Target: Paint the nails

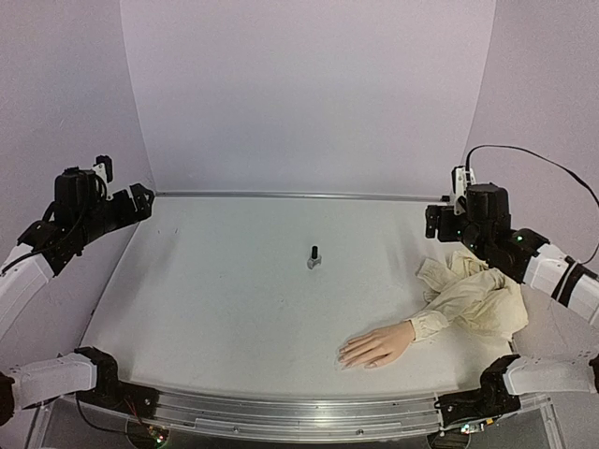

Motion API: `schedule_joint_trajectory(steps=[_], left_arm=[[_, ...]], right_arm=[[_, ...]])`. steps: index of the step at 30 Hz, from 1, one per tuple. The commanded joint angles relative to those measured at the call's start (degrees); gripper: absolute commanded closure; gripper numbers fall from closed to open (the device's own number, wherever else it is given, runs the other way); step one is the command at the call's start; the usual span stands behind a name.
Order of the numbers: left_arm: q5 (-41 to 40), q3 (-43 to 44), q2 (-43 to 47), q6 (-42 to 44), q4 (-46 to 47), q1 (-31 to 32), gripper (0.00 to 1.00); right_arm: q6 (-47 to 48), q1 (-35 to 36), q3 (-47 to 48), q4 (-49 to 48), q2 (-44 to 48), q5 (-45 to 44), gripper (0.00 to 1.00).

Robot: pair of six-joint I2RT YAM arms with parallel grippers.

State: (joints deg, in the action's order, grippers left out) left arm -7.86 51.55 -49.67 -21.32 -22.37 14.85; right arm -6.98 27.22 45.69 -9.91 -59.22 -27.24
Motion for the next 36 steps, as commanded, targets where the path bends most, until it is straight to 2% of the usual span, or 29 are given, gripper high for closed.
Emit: schedule_joint_trajectory(steps=[1, 6, 10, 14, 23, 27, 33, 36], left_arm=[[3.8, -0.5, -1.6, -1.9, 5.1, -3.8, 0.01], [8.5, -1.3, -3.8, -3.8, 6.8, -7.1, 0.01], [13.3, -1.1, -6.5, -5.3, 8.3, -8.7, 0.01], [19.8, -0.3, -9.9, -7.0, 9.5, -9.6, 0.01], [33.1, 0.8, -18.5, -9.7, 11.4, -10.1, 0.01], [36.9, 1.2, -21.5, -10.1, 11.9, -9.5, 0.0], [38.7, 2.0, -24.2, -10.2, 12.4, -7.4, 0.01], [38.8, 2.4, -24.8, -10.1, 12.6, -6.5, 0.01]], right_arm=[[-3.7, -6.3, 0.6, -2.5, -2.7, 5.3, 0.02], [-6.2, -11.7, 2.9, -1.3, -8.0, 13.7, 0.02], [-7.2, -11.0, 6.6, 0.7, -14.7, 15.7, 0.02], [-7.3, -6.5, 13.9, 4.3, -23.9, 18.3, 0.02], [-7.8, 8.2, 29.1, 6.6, -41.0, 26.4, 0.02], [-8.3, 12.6, 34.5, 7.4, -47.4, 28.5, 0.07], [-8.1, 16.3, 42.4, 10.2, -55.8, 24.9, 0.12], [-8.8, 16.5, 45.7, 12.2, -59.3, 21.9, 0.18]])
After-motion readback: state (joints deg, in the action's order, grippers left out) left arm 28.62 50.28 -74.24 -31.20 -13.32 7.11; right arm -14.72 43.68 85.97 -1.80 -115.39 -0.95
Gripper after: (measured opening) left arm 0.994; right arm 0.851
